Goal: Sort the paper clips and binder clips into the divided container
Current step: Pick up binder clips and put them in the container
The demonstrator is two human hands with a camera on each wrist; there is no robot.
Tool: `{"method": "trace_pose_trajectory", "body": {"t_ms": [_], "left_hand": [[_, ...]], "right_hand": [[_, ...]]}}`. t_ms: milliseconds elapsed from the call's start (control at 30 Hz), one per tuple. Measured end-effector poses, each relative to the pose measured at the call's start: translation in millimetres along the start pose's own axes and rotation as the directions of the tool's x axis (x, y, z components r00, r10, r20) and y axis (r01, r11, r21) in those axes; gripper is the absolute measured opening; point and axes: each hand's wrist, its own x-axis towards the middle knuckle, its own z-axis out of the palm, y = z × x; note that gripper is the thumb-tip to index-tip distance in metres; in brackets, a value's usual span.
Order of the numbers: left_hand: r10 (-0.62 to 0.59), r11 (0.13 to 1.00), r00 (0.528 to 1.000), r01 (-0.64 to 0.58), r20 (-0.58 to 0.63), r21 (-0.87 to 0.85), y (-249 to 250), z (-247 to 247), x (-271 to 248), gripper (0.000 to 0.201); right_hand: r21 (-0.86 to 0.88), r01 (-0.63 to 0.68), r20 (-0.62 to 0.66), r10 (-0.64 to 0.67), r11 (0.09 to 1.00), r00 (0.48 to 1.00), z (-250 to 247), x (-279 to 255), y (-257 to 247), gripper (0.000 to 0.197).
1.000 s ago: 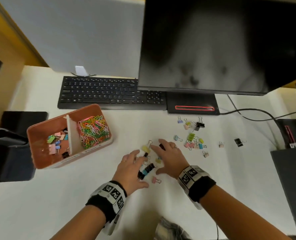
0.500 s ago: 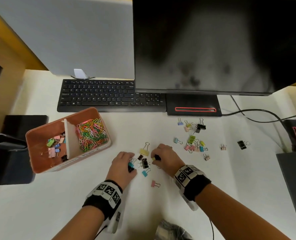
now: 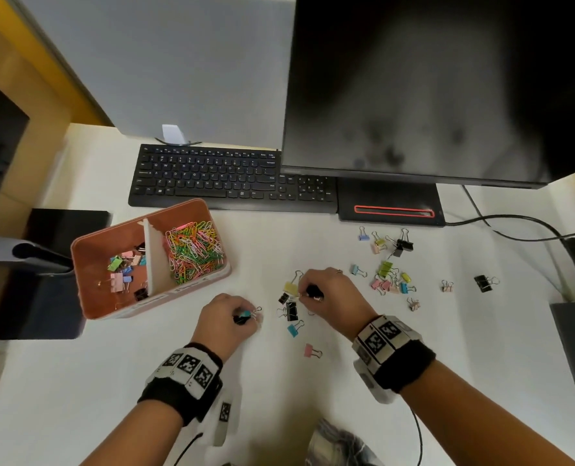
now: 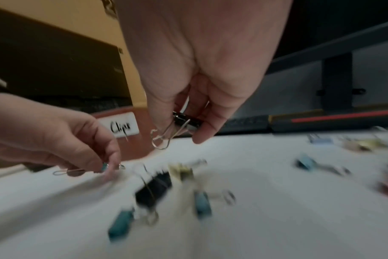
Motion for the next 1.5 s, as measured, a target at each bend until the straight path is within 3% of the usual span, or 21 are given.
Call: {"method": "trace_pose_trajectory", "body": {"t_ms": [167,267,367,433,533,600,667,733,833,933,1033,1100,1167,1300,1367,1500], "left_hand": [[-0.059,0.978,0.976,0.015,-0.210,-0.207,2,-74,-35,0.018],[-0.099,0.973,0.912,0.004,-0.399,-0.232,-6,-133,-46,0.016],[-0.205,0.936,0.847,0.023,-0.491,-0.351,-19,-176,-44,0.014],[-0.243,0.931,0.842,0.064,-0.481,-0.359,-26,-191,-39,0.021],[-0.109,0.993,0.862,0.072,-0.494,-0.094,-26,-200,-40,0.028],[0.070,0.997,0.849,-0.047,-0.524,0.057,-14,-196,-46,0.027],[0.179,0.983,0.849,-0.174,-0.497,0.057,-2,-181,-52,0.023],[0.239,0.968,0.896,-0.248,-0.375,0.023,2,-153,-51,0.022],[0.295,0.954,0.950,-0.299,-0.100,-0.024,4,-99,-43,0.026],[0.327,0.943,0.940,-0.332,0.099,0.034,1,-39,-29,0.038],[0.275,0.941,0.930,-0.313,0.246,0.131,-7,6,-14,0.047],[0.255,0.936,0.932,-0.304,0.257,0.176,-14,21,-6,0.044],[0.267,0.938,0.946,-0.299,0.185,0.175,-20,27,0,0.031],[0.199,0.953,0.964,-0.233,0.178,0.193,-22,23,8,0.007],[0.172,0.954,0.966,-0.212,0.195,0.210,-23,22,9,0.010],[0.166,0.959,0.967,-0.205,0.195,0.196,-20,19,7,0.021]], "right_hand": [[0.018,0.226,-0.013,-0.226,0.974,0.974,-6,26,-84,0.004],[0.047,0.371,-0.032,-0.369,0.928,0.929,16,57,-147,0.006],[0.077,0.409,-0.040,-0.407,0.910,0.913,45,86,-201,0.007],[0.092,0.362,-0.006,-0.363,0.927,0.932,57,98,-225,0.014],[0.040,0.312,-0.021,-0.312,0.949,0.950,63,98,-228,0.027],[0.070,0.309,-0.095,-0.302,0.948,0.949,55,88,-205,0.023],[0.067,0.284,-0.165,-0.270,0.956,0.949,44,72,-163,0.017],[-0.008,0.167,-0.201,-0.165,0.986,0.966,32,55,-107,0.020],[-0.176,-0.063,-0.023,0.060,0.982,0.998,26,40,-31,0.044],[-0.316,0.000,0.211,0.071,0.949,0.975,28,33,3,0.059],[-0.348,0.075,0.247,0.014,0.935,0.969,22,31,9,0.048],[-0.338,0.054,0.199,0.016,0.940,0.980,18,29,13,0.038],[-0.303,-0.010,0.157,0.061,0.953,0.986,15,26,19,0.035],[-0.108,-0.175,0.033,0.180,0.979,0.983,1,17,31,0.034],[-0.007,-0.199,0.024,0.199,0.980,0.980,-7,7,37,0.033],[-0.004,-0.112,0.128,0.111,0.994,0.985,-3,-9,48,0.027]]}}
